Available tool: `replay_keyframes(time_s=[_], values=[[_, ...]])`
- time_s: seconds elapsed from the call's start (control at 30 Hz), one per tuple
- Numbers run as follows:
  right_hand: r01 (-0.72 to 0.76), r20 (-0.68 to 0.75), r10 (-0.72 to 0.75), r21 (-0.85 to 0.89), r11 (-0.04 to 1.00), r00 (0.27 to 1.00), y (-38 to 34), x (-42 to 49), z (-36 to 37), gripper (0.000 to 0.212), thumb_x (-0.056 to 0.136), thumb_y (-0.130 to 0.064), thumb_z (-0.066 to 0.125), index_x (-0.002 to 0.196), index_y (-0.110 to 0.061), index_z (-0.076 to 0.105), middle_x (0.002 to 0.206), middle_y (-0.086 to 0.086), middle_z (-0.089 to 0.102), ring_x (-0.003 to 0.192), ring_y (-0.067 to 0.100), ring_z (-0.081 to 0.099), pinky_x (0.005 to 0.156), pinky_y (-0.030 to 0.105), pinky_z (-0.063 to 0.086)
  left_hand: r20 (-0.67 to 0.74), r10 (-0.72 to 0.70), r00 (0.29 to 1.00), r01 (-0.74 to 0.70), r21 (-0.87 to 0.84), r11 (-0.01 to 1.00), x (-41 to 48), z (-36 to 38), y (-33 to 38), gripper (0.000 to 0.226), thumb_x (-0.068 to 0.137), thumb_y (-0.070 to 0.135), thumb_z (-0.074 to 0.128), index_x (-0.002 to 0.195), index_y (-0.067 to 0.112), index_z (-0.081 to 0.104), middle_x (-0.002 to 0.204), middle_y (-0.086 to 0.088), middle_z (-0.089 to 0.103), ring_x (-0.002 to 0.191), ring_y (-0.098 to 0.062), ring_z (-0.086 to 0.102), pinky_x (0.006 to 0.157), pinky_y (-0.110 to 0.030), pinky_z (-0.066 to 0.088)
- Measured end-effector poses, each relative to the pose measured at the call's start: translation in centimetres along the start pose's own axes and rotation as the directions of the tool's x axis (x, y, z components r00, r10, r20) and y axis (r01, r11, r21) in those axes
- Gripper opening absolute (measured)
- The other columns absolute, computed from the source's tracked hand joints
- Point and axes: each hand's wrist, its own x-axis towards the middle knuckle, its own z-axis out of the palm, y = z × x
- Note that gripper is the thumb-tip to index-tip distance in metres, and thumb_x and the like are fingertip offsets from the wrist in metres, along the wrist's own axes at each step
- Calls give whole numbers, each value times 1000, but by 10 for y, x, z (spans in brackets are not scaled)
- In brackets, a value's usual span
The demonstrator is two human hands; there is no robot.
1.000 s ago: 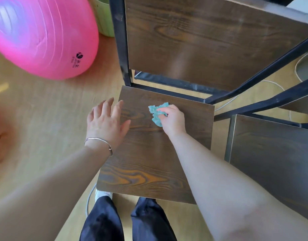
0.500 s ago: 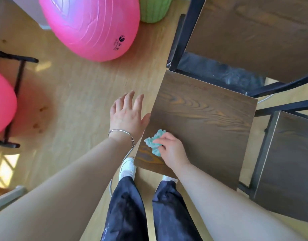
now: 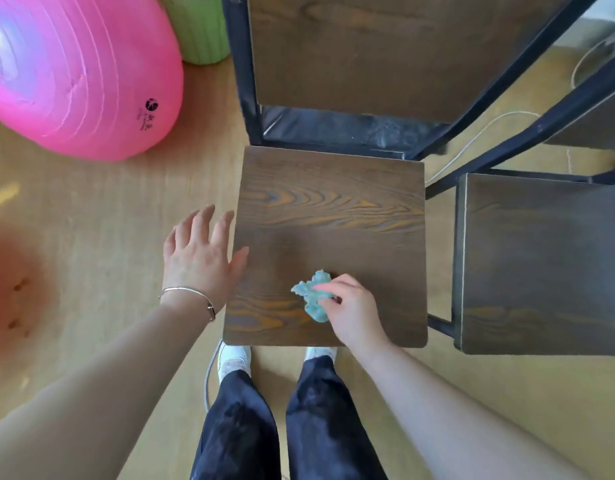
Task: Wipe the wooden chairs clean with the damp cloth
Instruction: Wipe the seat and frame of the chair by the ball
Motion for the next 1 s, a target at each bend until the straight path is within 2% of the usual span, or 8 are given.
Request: replay_keyframes(time_s=[0.23, 0.3, 0.4, 0.53, 0.63, 0.8, 0.9, 1.0], values=[[-289, -283, 269, -34, 957, 921, 77, 32, -110, 24, 87, -7, 62, 104, -16, 74, 110, 0, 63, 92, 16, 61, 76, 15, 41, -12, 40, 999, -40, 12, 999, 22, 2, 24, 62, 87, 46, 57, 140, 22, 37, 147, -8, 35, 129, -37, 31, 101, -55, 33], [-344, -292, 316, -50, 938, 903, 94, 27, -111, 25, 86, -5, 62, 105, -15, 74, 113, 5, 65, 90, 14, 58, 73, 12, 37, -16, 51, 999, -51, 15, 999, 26, 3, 28, 61, 87, 46, 58, 139, 22, 37, 146, -9, 35, 129, -37, 31, 101, -56, 33], [-397, -315, 368, -30, 917, 875, 102, 15, -92, 23, 90, -10, 63, 109, -19, 70, 116, 4, 65, 96, 18, 61, 80, 24, 51, -18, 55, 998, -54, 16, 998, 31, 6, 31, 60, 86, 44, 58, 138, 21, 38, 146, -10, 35, 129, -37, 31, 99, -57, 34], [-339, -372, 310, -13, 941, 875, 81, 14, -58, 22, 91, -9, 63, 111, -18, 67, 115, 3, 63, 102, 21, 62, 84, 32, 57, -14, 44, 999, -44, 16, 999, 35, 6, 28, 59, 88, 45, 56, 139, 23, 37, 146, -9, 35, 128, -37, 32, 99, -56, 34], [-242, -306, 223, -24, 970, 926, 56, 20, -31, 25, 89, -4, 61, 110, -16, 69, 117, 2, 61, 103, 20, 60, 85, 28, 53, 5, 25, 1000, -25, 0, 1000, 32, 6, 21, 59, 89, 46, 54, 140, 23, 35, 147, -9, 35, 129, -37, 32, 100, -55, 34], [-43, -122, 26, -138, 989, 992, 1, 35, 23, 22, 87, -5, 62, 106, -13, 71, 118, 5, 62, 100, 24, 61, 84, 35, 53, 0, -19, 1000, 19, -10, 1000, 24, 1, -5, 59, 90, 47, 52, 142, 24, 35, 147, -8, 35, 128, -37, 33, 101, -53, 34], [90, 29, -87, -163, 982, 996, -29, 33, 61, 22, 86, -5, 62, 105, -13, 71, 117, 5, 61, 97, 27, 62, 81, 38, 55, -11, -30, 999, 30, -3, 1000, 17, -3, -22, 59, 90, 47, 51, 142, 24, 35, 147, -7, 35, 128, -36, 33, 101, -52, 33], [222, 223, -171, -227, 948, 960, -50, 21, 96, 25, 89, -8, 60, 112, -13, 68, 123, 5, 57, 104, 26, 59, 87, 38, 52, -22, -45, 999, 45, -1, 999, 8, -3, -36, 59, 90, 48, 51, 141, 24, 35, 146, -7, 35, 128, -36, 34, 100, -51, 33]])
